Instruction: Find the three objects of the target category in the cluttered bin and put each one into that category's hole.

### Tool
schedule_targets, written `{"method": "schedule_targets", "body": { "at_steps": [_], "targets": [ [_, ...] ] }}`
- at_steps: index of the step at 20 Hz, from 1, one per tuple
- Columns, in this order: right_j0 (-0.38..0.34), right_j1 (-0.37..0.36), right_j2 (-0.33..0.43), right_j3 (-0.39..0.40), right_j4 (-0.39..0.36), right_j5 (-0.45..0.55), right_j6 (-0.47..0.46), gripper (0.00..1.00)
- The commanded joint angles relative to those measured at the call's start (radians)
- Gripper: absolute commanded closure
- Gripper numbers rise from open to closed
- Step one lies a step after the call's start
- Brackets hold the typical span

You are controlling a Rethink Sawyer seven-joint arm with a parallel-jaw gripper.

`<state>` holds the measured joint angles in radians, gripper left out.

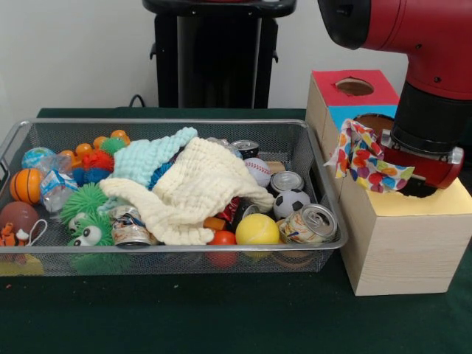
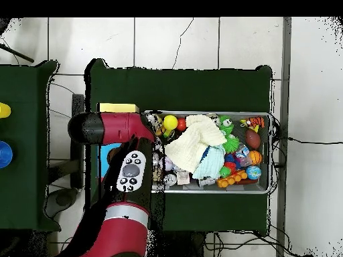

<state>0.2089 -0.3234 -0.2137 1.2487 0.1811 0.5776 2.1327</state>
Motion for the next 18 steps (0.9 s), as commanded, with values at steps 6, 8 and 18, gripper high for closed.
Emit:
{"method": "schedule_targets", "body": {
  "at_steps": [6, 8, 18],
  "targets": [
    [-0.039, 0.124, 0.048, 0.065, -0.056, -0.089, 0.092, 0.0],
    [-0.039, 0.124, 0.048, 0.063, -0.057, -0.088, 0.089, 0.0],
    [-0.039, 0.127, 0.05, 0.064, -0.058, -0.09, 0.089, 0.0]
  ]
}}
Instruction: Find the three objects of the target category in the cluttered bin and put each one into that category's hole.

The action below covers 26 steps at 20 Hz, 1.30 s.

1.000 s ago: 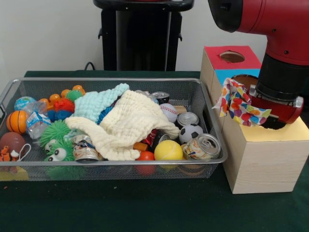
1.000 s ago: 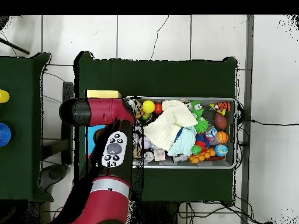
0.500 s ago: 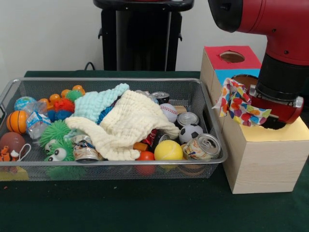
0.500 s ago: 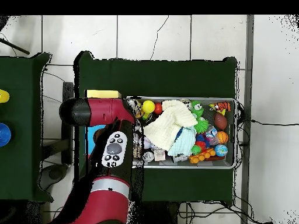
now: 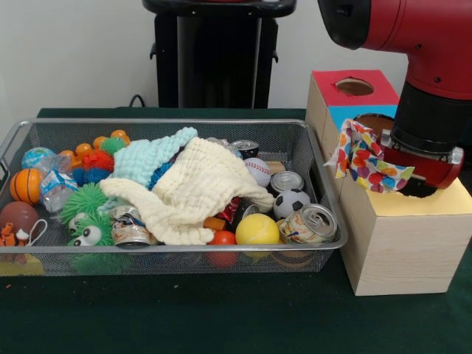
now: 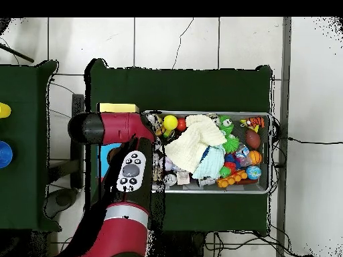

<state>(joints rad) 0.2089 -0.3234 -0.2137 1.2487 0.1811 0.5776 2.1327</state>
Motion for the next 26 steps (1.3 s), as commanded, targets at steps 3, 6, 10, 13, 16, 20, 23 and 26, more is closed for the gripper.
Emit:
{"method": "schedule_targets", "body": {
  "at_steps": [3, 6, 10, 13, 16, 20, 23, 26],
  "targets": [
    [-0.04, 0.128, 0.051, 0.065, -0.059, -0.092, 0.087, 0.0],
    [-0.041, 0.126, 0.052, 0.064, -0.059, -0.089, 0.084, 0.0],
    [-0.045, 0.128, 0.055, 0.062, -0.062, -0.091, 0.077, 0.0],
    [-0.044, 0.128, 0.052, 0.059, -0.066, -0.09, 0.072, 0.0],
    [-0.028, 0.134, 0.027, 0.045, -0.086, -0.11, 0.075, 0.0],
    [-0.032, 0.132, 0.034, 0.051, -0.075, -0.106, 0.079, 1.0],
    [-0.042, 0.127, 0.047, 0.057, -0.073, -0.099, 0.062, 1.0],
    [-0.042, 0.126, 0.049, 0.064, -0.062, -0.086, 0.073, 1.0]
  ]
}}
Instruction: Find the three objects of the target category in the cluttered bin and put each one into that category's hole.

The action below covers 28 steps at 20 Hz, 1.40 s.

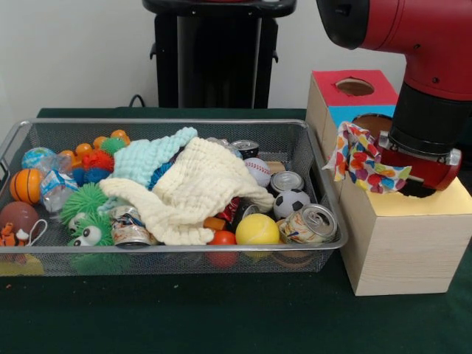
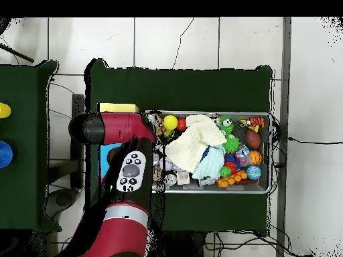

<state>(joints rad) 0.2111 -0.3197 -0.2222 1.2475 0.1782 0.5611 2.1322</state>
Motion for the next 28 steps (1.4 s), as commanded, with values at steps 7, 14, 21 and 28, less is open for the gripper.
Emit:
{"method": "schedule_targets", "body": {
  "at_steps": [7, 14, 21, 28],
  "targets": [
    [-0.05, 0.093, 0.058, 0.061, -0.059, -0.007, 0.048, 1.0],
    [-0.058, 0.057, 0.066, 0.067, -0.052, 0.056, 0.029, 1.0],
    [-0.075, 0.017, 0.075, 0.062, -0.046, 0.132, 0.003, 1.0],
    [-0.085, -0.008, 0.078, 0.052, -0.051, 0.182, -0.015, 1.0]
  ]
}}
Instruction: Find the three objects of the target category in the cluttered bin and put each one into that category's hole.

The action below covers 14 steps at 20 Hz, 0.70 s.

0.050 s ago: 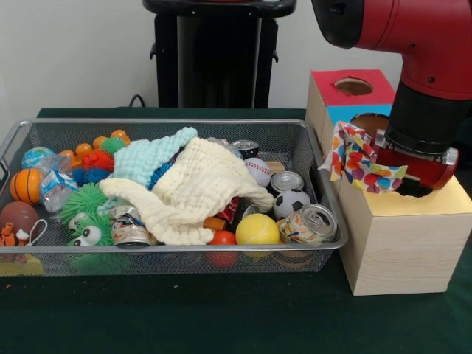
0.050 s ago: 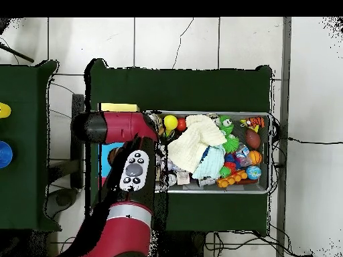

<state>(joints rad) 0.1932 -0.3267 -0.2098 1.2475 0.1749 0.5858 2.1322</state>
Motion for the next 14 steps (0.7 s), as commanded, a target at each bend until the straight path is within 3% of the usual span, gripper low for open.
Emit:
{"method": "schedule_targets", "body": {
  "at_steps": [1, 9, 14],
  "targets": [
    [-0.067, -0.005, 0.064, 0.047, -0.049, 0.171, -0.015, 1.0],
    [-0.062, -0.049, 0.059, -0.006, -0.044, 0.317, -0.009, 1.0],
    [-0.066, -0.067, 0.061, -0.011, -0.054, 0.346, -0.011, 1.0]
  ]
}}
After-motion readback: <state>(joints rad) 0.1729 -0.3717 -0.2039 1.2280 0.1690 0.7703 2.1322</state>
